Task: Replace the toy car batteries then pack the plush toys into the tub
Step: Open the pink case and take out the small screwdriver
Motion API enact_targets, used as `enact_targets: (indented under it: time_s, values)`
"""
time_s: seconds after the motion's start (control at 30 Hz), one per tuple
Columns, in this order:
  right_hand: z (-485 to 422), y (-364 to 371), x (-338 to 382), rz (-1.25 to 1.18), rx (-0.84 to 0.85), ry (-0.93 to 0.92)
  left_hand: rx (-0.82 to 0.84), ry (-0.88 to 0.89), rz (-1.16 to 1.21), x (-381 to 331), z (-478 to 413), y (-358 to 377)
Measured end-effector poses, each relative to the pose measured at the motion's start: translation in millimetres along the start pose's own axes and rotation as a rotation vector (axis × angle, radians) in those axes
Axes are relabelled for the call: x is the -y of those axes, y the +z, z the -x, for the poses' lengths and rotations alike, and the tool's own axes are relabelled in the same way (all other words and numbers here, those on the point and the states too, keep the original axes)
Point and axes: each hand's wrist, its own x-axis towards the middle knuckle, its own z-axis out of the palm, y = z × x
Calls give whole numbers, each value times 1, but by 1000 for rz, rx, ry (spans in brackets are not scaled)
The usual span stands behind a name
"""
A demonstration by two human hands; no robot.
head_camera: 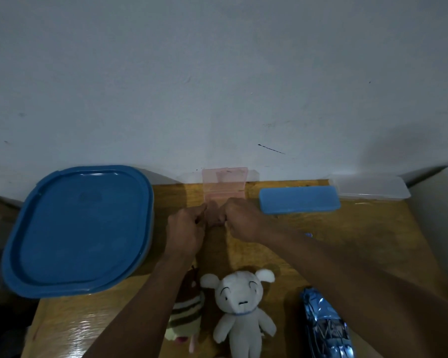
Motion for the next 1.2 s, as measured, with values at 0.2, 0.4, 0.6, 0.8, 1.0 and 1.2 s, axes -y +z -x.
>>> enact_targets:
  time_s: [0.2, 0.4, 0.6, 0.8, 1.0, 1.2]
  values:
    - [-5, -11, -1, -67, 46, 48, -3, 30, 29, 1, 0, 0]
    - [-4, -8, -3, -124, -13, 67, -15, 53, 66, 4, -1, 1]
    - [2, -6, -5, -227, -96, 69, 11, 42, 76, 5, -1, 1]
    - [14, -7, -6, -436, -248, 170, 12, 43, 46, 8, -3, 3]
    - [28, -17, -15, -654, -231, 296, 25, -13, 0, 4, -3, 4]
    - [56, -26, -15, -853, -96, 371, 10, -97, -80, -1, -2, 6]
